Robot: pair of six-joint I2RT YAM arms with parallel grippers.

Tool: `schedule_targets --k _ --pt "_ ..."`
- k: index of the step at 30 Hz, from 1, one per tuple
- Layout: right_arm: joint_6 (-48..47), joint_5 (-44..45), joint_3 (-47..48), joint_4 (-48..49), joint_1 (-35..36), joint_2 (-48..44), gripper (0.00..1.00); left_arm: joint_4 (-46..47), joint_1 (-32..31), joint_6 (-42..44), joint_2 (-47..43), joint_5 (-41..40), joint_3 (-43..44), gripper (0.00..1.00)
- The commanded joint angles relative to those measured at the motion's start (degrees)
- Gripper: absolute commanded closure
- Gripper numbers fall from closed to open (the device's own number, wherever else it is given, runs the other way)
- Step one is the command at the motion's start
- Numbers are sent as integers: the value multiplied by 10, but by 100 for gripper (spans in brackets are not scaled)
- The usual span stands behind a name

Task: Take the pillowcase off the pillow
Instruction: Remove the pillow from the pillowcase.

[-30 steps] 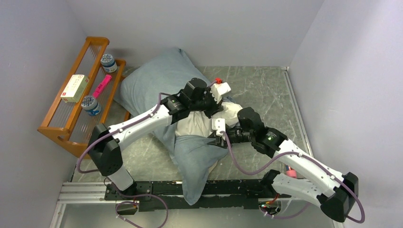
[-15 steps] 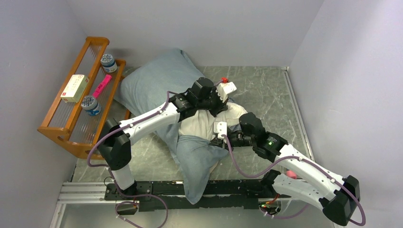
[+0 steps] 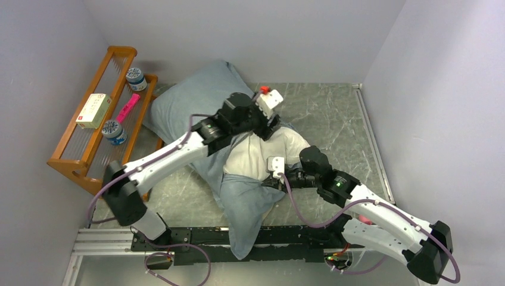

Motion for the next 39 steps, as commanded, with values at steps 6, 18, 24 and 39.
schedule_targets --k 6,18,24,39 --pt "19 -27 -6 23 9 3 100 -14 16 -44 -188 -57 -78 27" --pt "19 -23 -13 43 9 6 100 -138 -9 -201 -374 -19 -258 28" --pt "21 -16 -9 36 10 13 100 -228 -10 -235 -412 -53 -245 26" --pt "29 -19 -19 54 10 13 100 -154 -67 -377 -381 -110 -271 25"
